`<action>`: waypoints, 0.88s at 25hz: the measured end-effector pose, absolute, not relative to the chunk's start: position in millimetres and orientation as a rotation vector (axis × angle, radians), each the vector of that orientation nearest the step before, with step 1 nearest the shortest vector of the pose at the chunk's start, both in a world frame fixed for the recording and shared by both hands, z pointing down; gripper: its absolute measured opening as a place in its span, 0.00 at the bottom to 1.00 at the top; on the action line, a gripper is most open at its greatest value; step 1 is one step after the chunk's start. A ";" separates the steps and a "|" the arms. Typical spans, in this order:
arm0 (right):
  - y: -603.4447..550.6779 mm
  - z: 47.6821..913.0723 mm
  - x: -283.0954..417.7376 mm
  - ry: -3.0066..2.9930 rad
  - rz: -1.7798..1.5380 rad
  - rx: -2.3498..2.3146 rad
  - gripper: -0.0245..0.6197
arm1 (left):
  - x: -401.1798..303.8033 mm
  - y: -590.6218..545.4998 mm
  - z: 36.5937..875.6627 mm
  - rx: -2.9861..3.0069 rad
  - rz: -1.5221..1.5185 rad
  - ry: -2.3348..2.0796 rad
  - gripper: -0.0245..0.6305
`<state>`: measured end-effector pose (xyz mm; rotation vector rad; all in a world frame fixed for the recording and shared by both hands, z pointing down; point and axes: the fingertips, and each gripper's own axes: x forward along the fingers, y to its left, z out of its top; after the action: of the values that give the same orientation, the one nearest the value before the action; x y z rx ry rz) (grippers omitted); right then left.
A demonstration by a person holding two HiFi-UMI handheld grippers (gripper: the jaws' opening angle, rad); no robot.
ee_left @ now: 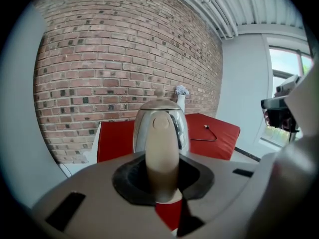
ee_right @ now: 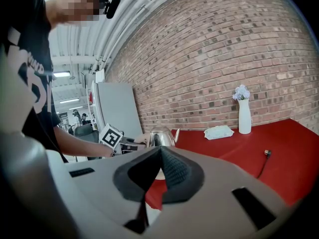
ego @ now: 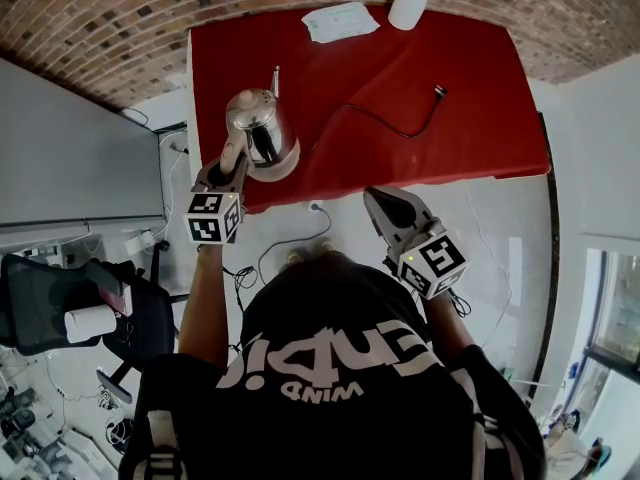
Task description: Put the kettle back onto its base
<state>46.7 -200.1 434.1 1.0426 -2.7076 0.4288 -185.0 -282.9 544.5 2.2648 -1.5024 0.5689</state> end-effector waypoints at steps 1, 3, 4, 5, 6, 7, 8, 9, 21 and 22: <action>-199.9 434.8 46.4 -2.709 0.429 1.042 0.07 | -184.5 -281.9 545.0 2.271 0.566 -1.507 0.15; -199.9 434.9 45.4 -2.710 0.437 1.043 0.07 | -183.8 -279.6 545.8 2.282 0.561 -1.518 0.15; -199.9 434.4 44.6 -2.711 0.440 1.042 0.07 | -183.4 -278.5 546.1 2.287 0.559 -1.523 0.15; -199.7 434.1 44.1 -2.711 0.442 1.040 0.07 | -182.8 -277.3 546.2 2.291 0.557 -1.528 0.15; -199.3 434.2 43.9 -2.711 0.443 1.039 0.07 | -182.1 -276.1 546.4 2.295 0.555 -1.532 0.15; -198.8 434.4 43.9 -2.710 0.444 1.037 0.07 | -181.3 -274.8 546.8 2.298 0.553 -1.537 0.15; -198.0 434.7 44.1 -2.709 0.445 1.037 0.07 | -180.7 -273.5 547.4 2.301 0.549 -1.543 0.15; -197.2 435.2 44.3 -2.708 0.447 1.038 0.07 | -180.3 -272.1 548.0 2.304 0.545 -1.549 0.15; -191.7 435.4 48.1 -2.708 0.456 1.055 0.07 | -180.1 -264.0 549.0 2.314 0.526 -1.573 0.16; -191.4 435.7 48.2 -2.708 0.454 1.054 0.07 | -180.2 -263.4 549.1 2.313 0.525 -1.576 0.15</action>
<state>48.2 -191.4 435.7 1.0542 -2.7080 0.4542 -180.2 -263.4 549.1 2.3132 -1.5758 0.5251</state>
